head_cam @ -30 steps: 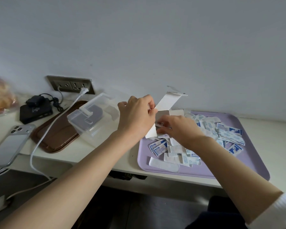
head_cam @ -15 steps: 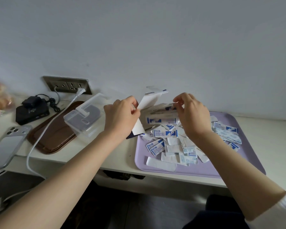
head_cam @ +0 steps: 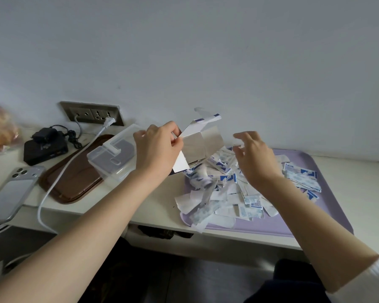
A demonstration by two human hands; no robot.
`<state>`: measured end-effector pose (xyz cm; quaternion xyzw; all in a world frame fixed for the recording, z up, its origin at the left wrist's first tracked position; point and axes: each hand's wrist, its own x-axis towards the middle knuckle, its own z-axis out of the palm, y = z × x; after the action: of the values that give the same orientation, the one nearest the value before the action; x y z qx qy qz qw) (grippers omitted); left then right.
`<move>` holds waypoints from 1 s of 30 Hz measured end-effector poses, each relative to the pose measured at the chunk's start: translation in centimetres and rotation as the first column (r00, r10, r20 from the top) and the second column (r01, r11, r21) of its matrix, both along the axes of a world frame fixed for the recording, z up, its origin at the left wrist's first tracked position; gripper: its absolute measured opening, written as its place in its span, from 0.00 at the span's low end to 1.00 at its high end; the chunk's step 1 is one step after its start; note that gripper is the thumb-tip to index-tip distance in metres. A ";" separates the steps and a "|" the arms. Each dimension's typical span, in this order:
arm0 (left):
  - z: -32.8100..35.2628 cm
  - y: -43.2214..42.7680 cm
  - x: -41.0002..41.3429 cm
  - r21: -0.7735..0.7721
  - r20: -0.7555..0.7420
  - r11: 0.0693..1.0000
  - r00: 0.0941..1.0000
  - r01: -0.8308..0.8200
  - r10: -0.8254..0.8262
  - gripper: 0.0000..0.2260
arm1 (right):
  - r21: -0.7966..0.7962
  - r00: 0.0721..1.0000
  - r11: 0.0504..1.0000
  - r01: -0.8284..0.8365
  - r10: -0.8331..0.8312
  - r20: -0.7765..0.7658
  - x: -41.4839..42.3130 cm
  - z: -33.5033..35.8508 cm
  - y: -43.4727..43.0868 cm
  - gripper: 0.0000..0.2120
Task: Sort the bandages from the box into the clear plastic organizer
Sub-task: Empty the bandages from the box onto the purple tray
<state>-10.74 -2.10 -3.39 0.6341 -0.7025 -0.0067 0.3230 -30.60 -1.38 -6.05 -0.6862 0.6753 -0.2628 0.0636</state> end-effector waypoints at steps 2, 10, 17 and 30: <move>0.0 0.0 -0.4 0.002 -0.010 1.000 1.000 0.008 -0.008 0.08 | -0.035 0.995 0.994 -0.099 0.099 0.021 1.1 0.2 0.5 0.12; 0.5 0.3 -2.5 0.012 0.001 0.994 0.995 0.104 -0.104 0.07 | 0.054 0.931 0.945 -0.323 0.327 -0.164 2.7 -1.0 1.0 0.19; 0.6 1.0 -4.1 0.034 0.040 0.965 0.965 0.258 -0.260 0.04 | 0.202 0.932 0.973 -0.109 0.171 -0.319 2.5 0.2 0.9 0.20; 0.2 1.0 -5.4 0.026 0.157 0.966 0.953 0.258 -0.258 0.03 | 0.207 0.790 0.978 -0.010 0.135 -0.598 1.3 -0.1 1.3 0.12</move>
<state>-16.10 -1.13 -3.17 0.5363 -0.8029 0.0001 0.2605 -29.25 -0.06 -6.20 -0.7502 0.6549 0.0415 -0.0808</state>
